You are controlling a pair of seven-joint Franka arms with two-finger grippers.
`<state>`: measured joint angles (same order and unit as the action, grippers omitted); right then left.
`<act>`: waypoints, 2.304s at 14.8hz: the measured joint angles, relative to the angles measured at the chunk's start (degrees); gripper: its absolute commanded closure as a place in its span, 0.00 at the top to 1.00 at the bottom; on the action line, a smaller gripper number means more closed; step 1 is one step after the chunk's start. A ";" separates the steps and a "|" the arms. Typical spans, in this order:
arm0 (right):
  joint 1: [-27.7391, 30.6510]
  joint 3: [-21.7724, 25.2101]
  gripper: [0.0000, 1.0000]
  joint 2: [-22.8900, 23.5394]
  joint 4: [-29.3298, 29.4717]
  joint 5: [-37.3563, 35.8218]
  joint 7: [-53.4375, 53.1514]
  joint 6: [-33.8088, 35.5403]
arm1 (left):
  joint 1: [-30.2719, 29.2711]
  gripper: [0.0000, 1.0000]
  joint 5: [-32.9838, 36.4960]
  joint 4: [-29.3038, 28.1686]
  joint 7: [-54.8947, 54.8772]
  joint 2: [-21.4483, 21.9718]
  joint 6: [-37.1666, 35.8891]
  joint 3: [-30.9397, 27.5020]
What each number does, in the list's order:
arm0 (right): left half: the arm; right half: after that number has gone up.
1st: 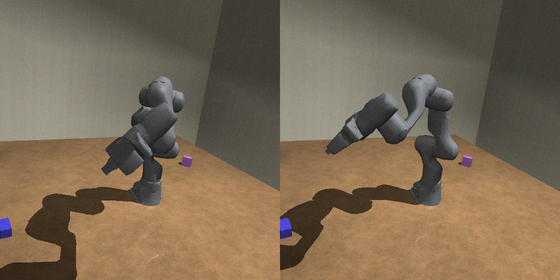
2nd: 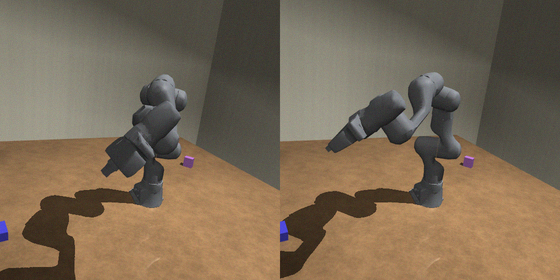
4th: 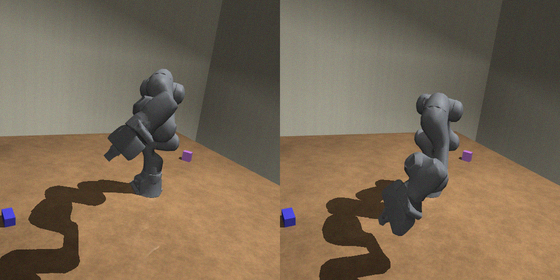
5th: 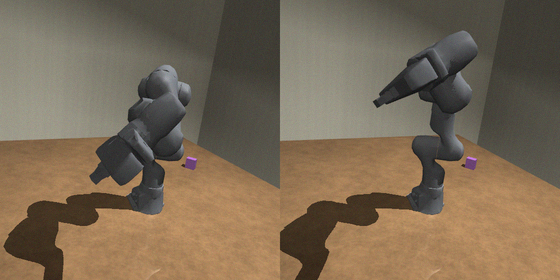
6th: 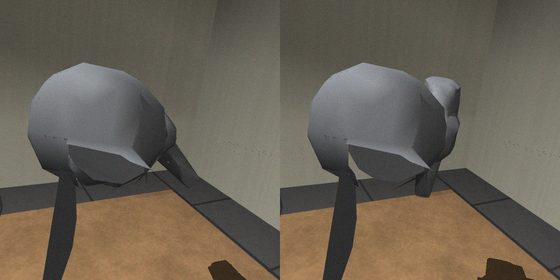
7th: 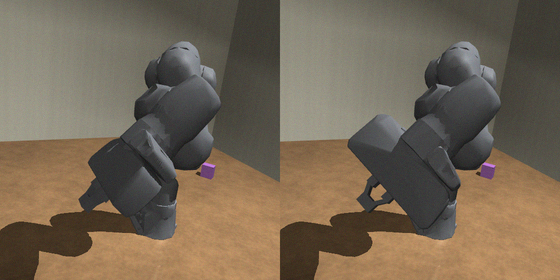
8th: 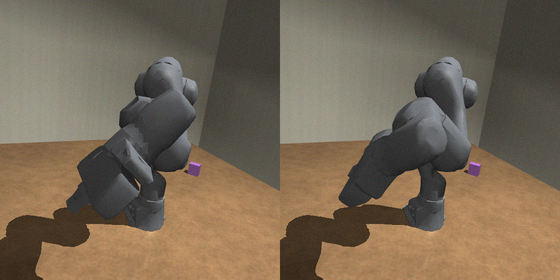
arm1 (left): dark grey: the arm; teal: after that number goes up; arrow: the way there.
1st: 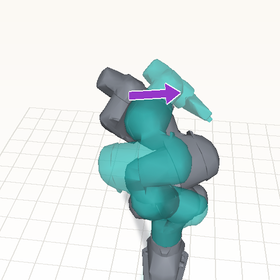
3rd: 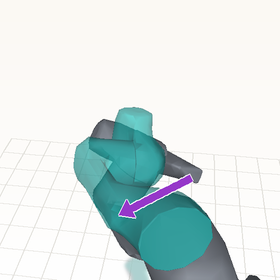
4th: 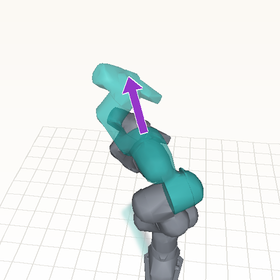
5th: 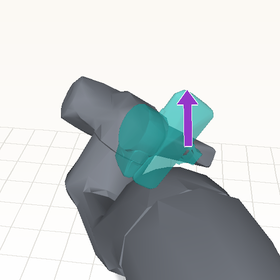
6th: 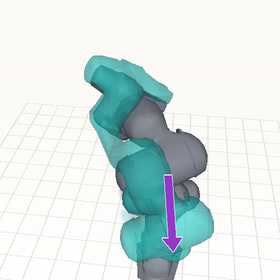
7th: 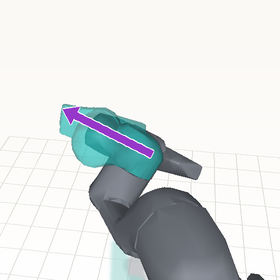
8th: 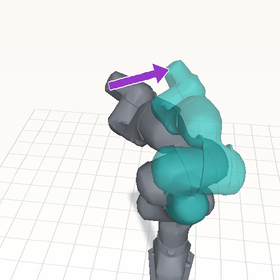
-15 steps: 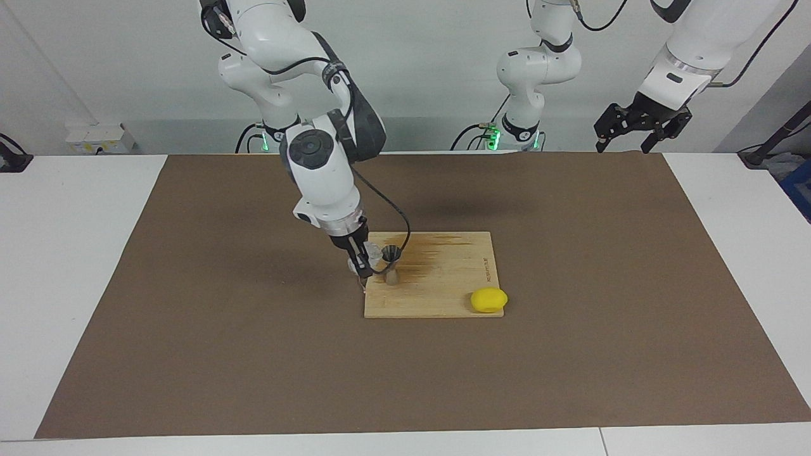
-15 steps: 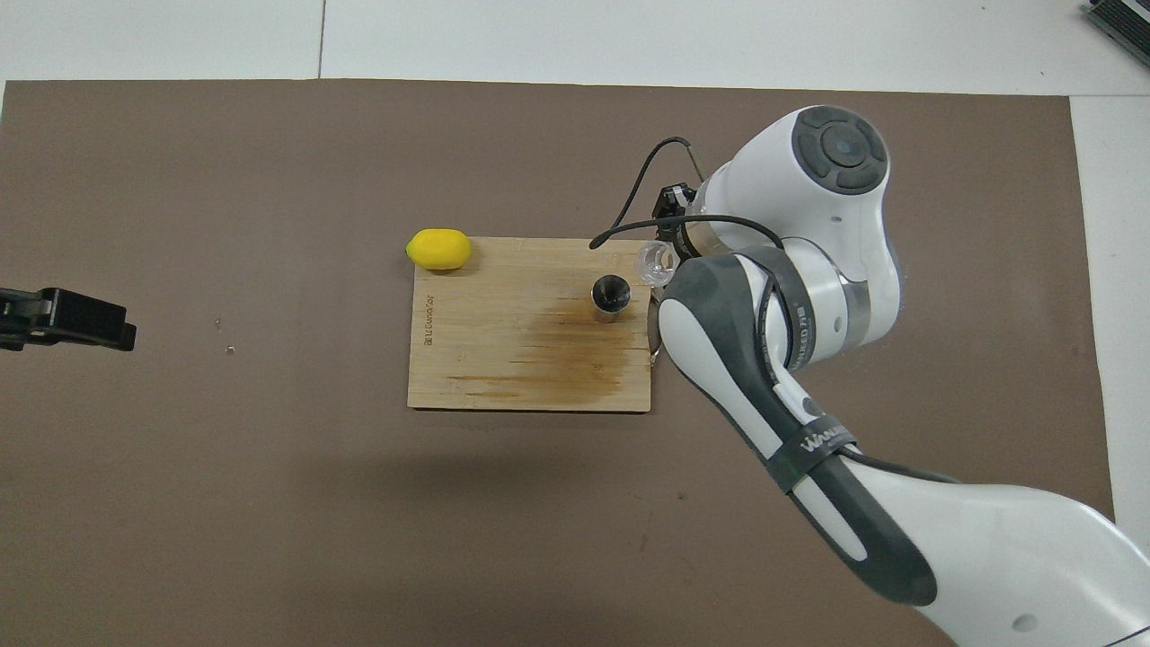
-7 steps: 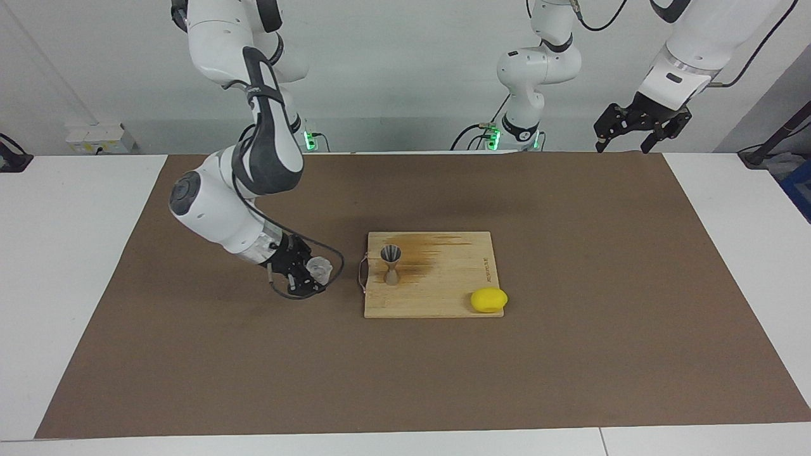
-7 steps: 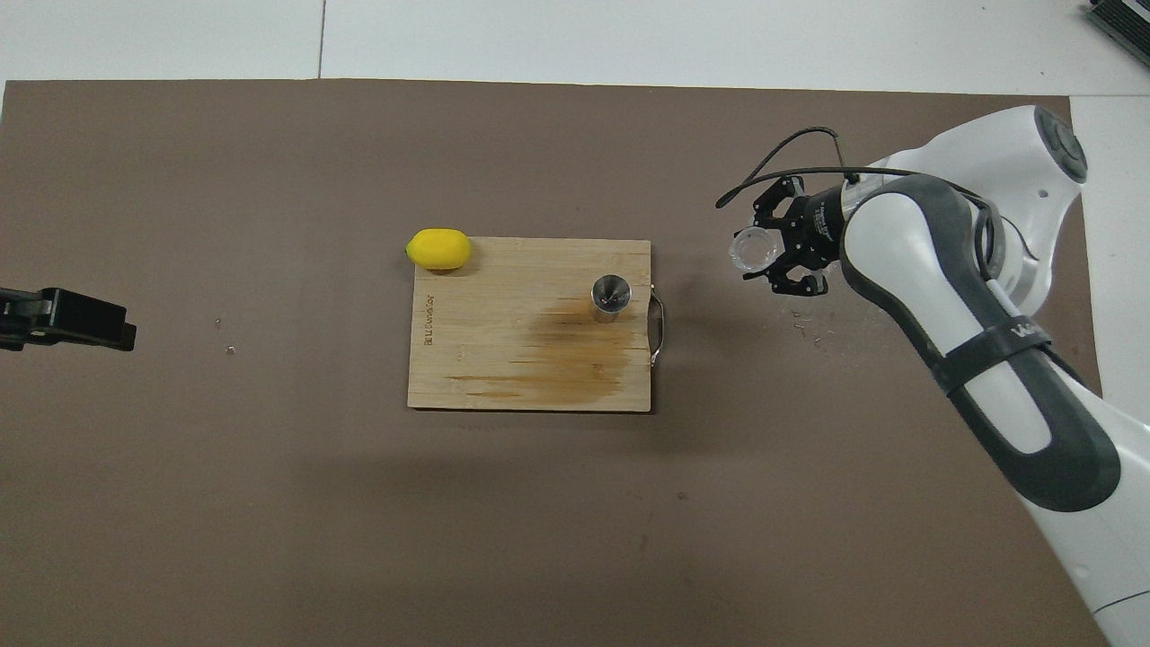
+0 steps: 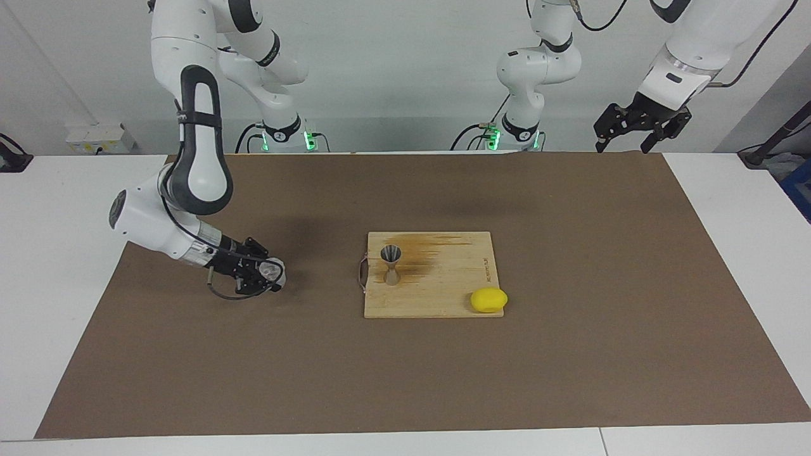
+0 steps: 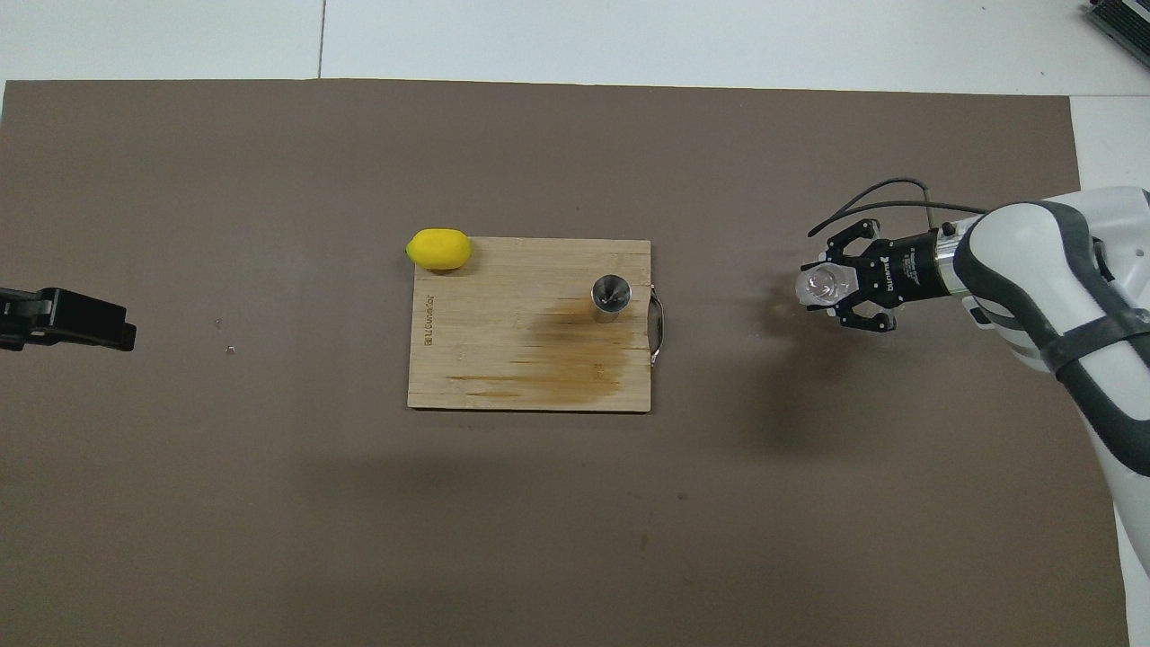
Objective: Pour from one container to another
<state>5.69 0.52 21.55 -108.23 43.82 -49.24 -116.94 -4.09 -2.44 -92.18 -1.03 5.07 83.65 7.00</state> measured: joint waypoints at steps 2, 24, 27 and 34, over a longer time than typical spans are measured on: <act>2.02 -0.01 0.08 1.11 -0.62 0.87 2.83 0.65 | 0.00 1.00 0.00 0.00 0.00 0.00 0.00 0.00; 5.54 0.06 1.00 0.15 -5.03 6.02 7.05 -2.40 | 0.00 1.00 0.00 -0.01 0.00 0.00 0.00 0.00; 5.70 0.09 1.00 -3.58 -5.06 -0.38 7.00 -2.02 | 0.00 1.00 0.00 -0.01 0.00 0.00 0.00 0.00; 2.05 -0.58 1.00 -9.80 -5.29 -20.11 14.65 5.48 | 0.00 1.00 0.00 -0.01 0.00 0.00 0.00 0.00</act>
<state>7.75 -0.06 11.76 -113.52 23.71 -34.59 -111.46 -4.09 -2.44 -92.19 -1.03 5.07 83.64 7.00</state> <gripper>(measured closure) 0.000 0.000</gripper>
